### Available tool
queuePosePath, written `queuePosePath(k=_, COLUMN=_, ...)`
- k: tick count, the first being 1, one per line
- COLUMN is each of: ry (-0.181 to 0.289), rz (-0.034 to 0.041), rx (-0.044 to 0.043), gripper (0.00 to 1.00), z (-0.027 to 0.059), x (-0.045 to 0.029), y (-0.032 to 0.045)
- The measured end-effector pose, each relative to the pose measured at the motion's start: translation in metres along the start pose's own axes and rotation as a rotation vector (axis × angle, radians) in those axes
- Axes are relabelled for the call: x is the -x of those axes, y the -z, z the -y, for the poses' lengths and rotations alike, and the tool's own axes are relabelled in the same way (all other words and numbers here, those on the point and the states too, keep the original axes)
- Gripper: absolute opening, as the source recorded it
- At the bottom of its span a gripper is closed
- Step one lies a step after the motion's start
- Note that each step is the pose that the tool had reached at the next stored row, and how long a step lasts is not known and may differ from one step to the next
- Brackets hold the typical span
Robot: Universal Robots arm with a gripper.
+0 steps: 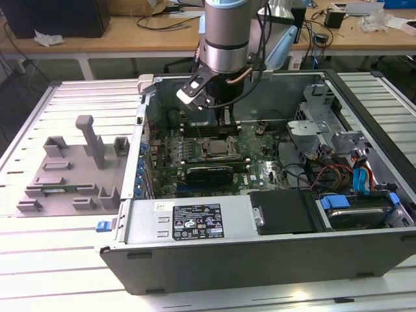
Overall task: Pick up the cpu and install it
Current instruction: 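Close the cpu cover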
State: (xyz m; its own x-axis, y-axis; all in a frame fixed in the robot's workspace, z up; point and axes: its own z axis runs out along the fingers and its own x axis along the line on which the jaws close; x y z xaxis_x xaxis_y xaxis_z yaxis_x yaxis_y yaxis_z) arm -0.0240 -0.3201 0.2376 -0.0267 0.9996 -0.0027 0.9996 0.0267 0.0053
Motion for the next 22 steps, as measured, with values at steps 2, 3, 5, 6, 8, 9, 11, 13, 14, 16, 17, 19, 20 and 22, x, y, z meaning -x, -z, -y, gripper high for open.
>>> queuePosePath(k=2, ry=0.000, rz=-0.0001, rx=0.0000, gripper=0.11, z=0.0000, x=0.0000, y=0.0000)
queuePosePath(k=3, ry=0.000, rz=0.0000, rx=0.0001, gripper=0.11, z=0.0000, x=0.0000, y=0.0000)
queuePosePath(k=5, ry=0.004, rz=-0.0001, rx=0.0001, gripper=0.11, z=0.0000, x=0.0000, y=-0.0001)
queuePosePath(k=6, ry=0.014, rz=-0.0001, rx=0.0001, gripper=0.11, z=0.0000, x=0.0000, y=0.0000)
queuePosePath(k=8, ry=0.037, rz=-0.0003, rx=0.0002, gripper=0.11, z=0.0000, x=0.0000, y=-0.0001)
queuePosePath(k=9, ry=0.047, rz=-0.0004, rx=0.0002, gripper=0.11, z=0.0000, x=0.0000, y=-0.0001)
queuePosePath(k=11, ry=0.072, rz=-0.0005, rx=0.0003, gripper=0.11, z=0.0000, x=0.0000, y=0.0000)
queuePosePath(k=13, ry=0.100, rz=-0.0006, rx=0.0003, gripper=0.11, z=0.0000, x=0.0000, y=-0.0001)
queuePosePath(k=14, ry=0.117, rz=-0.0008, rx=0.0004, gripper=0.11, z=0.0001, x=0.0000, y=-0.0001)
queuePosePath(k=16, ry=0.152, rz=-0.0009, rx=0.0005, gripper=0.11, z=0.0001, x=0.0000, y=-0.0001)
queuePosePath(k=17, ry=0.166, rz=-0.0009, rx=0.0005, gripper=0.11, z=0.0001, x=0.0000, y=0.0000)
queuePosePath(k=19, ry=0.202, rz=-0.0012, rx=0.0006, gripper=0.11, z=0.0001, x=0.0000, y=-0.0001)
queuePosePath(k=20, ry=0.221, rz=-0.0013, rx=0.0006, gripper=0.11, z=0.0001, x=0.0000, y=0.0000)
queuePosePath(k=22, ry=0.255, rz=-0.0014, rx=0.0007, gripper=0.11, z=0.0001, x=0.0000, y=0.0000)
